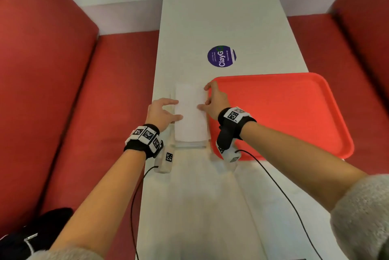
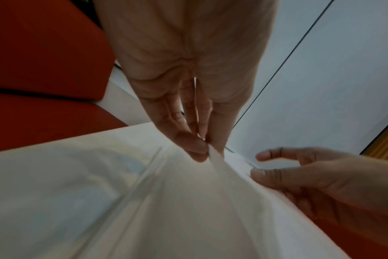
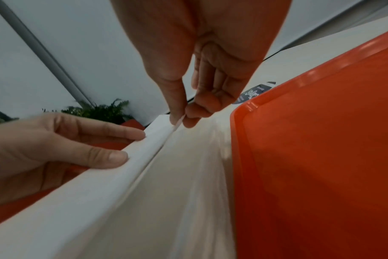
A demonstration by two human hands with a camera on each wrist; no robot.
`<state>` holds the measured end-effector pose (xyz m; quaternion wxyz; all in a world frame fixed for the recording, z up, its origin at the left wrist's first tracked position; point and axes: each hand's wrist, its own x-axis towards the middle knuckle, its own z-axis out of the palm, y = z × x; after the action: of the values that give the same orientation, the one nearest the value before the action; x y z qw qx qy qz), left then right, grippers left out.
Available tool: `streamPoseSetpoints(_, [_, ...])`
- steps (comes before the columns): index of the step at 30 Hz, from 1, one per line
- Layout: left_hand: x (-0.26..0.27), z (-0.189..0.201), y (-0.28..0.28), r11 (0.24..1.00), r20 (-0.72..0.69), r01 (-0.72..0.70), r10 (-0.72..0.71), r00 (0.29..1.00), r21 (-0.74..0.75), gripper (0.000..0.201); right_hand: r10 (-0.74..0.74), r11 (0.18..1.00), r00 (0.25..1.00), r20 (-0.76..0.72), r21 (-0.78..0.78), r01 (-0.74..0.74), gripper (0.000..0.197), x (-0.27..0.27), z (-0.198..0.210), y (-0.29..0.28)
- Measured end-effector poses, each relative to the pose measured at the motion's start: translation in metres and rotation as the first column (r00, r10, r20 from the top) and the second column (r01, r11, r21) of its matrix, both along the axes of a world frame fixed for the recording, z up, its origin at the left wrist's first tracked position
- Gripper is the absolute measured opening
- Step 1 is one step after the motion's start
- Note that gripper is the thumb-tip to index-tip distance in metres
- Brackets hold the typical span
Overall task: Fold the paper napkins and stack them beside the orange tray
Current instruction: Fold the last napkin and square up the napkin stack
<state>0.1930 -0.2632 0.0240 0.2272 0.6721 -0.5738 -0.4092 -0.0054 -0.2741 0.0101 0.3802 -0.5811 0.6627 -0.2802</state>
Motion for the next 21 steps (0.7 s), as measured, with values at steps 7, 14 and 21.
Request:
streamPoseSetpoints(7, [-0.005, -0.036, -0.011, 0.985, 0.282, 0.162, -0.174, 0.944, 0.067, 0.052, 0.312, 0.949, 0.903, -0.295, 0.144, -0.281, 0.041, 0.011, -0.023, -0.010])
streamPoseSetpoints(14, [0.005, -0.009, 0.040, 0.980, 0.365, 0.195, -0.198, 0.910, 0.046, 0.056, 0.338, 0.941, 0.879, -0.337, 0.128, -0.313, 0.041, -0.018, 0.000, 0.029])
streamPoseSetpoints(21, [0.001, -0.016, 0.170, 0.944, 0.345, 0.309, -0.329, 0.879, 0.112, 0.022, 0.458, 0.880, 0.808, -0.370, 0.319, -0.353, 0.006, -0.077, 0.012, 0.145])
